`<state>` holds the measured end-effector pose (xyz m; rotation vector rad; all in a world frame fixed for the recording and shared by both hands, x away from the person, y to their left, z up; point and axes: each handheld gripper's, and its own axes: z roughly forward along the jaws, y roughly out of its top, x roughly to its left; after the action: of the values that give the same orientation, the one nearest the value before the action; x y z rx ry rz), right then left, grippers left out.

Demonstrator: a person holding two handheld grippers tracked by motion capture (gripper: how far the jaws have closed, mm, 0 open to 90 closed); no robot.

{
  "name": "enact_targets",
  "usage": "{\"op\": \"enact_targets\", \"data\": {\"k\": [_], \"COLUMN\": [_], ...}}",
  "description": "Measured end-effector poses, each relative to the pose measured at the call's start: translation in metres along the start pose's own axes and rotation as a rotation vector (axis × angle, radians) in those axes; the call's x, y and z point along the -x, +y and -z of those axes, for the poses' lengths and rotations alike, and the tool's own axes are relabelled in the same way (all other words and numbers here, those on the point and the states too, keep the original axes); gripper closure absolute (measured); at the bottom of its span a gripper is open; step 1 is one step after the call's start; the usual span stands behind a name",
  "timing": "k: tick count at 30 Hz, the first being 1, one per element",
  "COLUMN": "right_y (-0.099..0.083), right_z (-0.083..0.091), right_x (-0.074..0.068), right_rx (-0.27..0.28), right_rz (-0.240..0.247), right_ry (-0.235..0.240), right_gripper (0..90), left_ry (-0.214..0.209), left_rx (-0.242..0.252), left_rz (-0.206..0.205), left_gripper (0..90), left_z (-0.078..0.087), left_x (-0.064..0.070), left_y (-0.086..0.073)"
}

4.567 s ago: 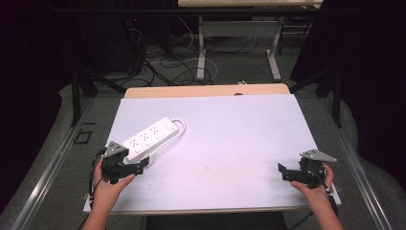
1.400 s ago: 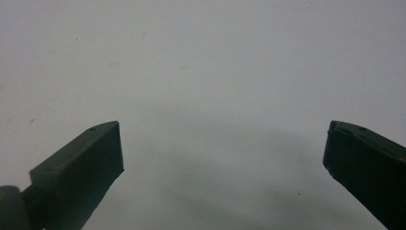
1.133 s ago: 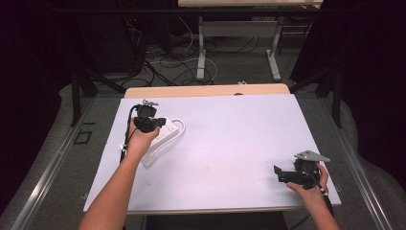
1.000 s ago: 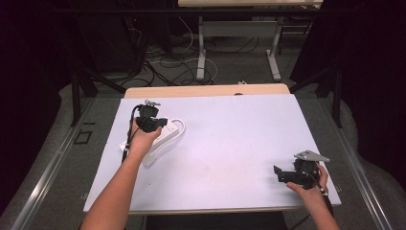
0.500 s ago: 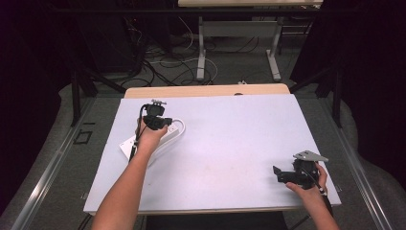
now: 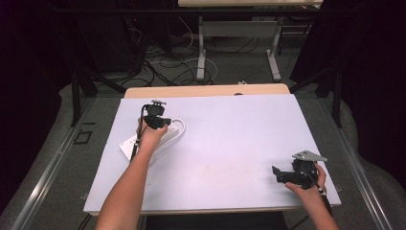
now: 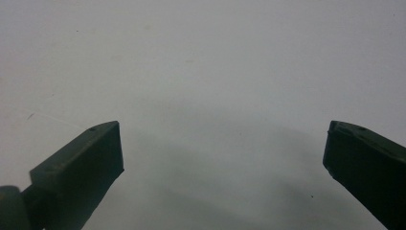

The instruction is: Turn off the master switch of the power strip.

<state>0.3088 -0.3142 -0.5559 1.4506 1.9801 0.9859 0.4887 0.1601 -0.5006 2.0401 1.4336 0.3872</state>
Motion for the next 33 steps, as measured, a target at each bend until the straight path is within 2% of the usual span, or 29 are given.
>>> {"op": "enact_targets", "data": {"k": [6, 8, 9, 10, 11, 20, 33], "right_y": [-0.001, -0.001, -0.001, -0.001, -0.001, -0.001, -0.001], "right_z": [-0.001, -0.002, -0.002, -0.002, -0.002, -0.002, -0.002], "right_x": [0.0, 0.0, 0.0, 0.0, 0.0, 0.0, -0.001], "right_rx": [-0.006, -0.007, -0.006, -0.005, -0.005, -0.009, -0.013], "right_rz": [-0.002, -0.003, -0.006, -0.007, -0.008, -0.006, 0.001], "right_ry": [-0.001, 0.003, 0.004, 0.005, 0.005, 0.006, 0.009], "right_gripper": [0.0, 0.0, 0.0, 0.0, 0.0, 0.0, 0.0], "left_ry": [0.01, 0.017, 0.018, 0.018, 0.022, 0.025, 0.019], "left_rx": [-0.008, -0.024, -0.023, -0.023, -0.032, -0.058, -0.053], "left_rz": [0.016, 0.008, 0.021, 0.021, 0.004, 0.012, 0.011], "left_gripper": [90.0, 90.0, 90.0, 90.0, 90.0, 90.0, 90.0], "left_z": [-0.004, -0.007, -0.009, -0.009, -0.01, -0.019, -0.021], "left_x": [-0.005, -0.006, -0.005, -0.005, -0.006, -0.007, -0.007], "left_y": [0.0, -0.001, -0.002, -0.002, -0.002, -0.004, -0.004]}}
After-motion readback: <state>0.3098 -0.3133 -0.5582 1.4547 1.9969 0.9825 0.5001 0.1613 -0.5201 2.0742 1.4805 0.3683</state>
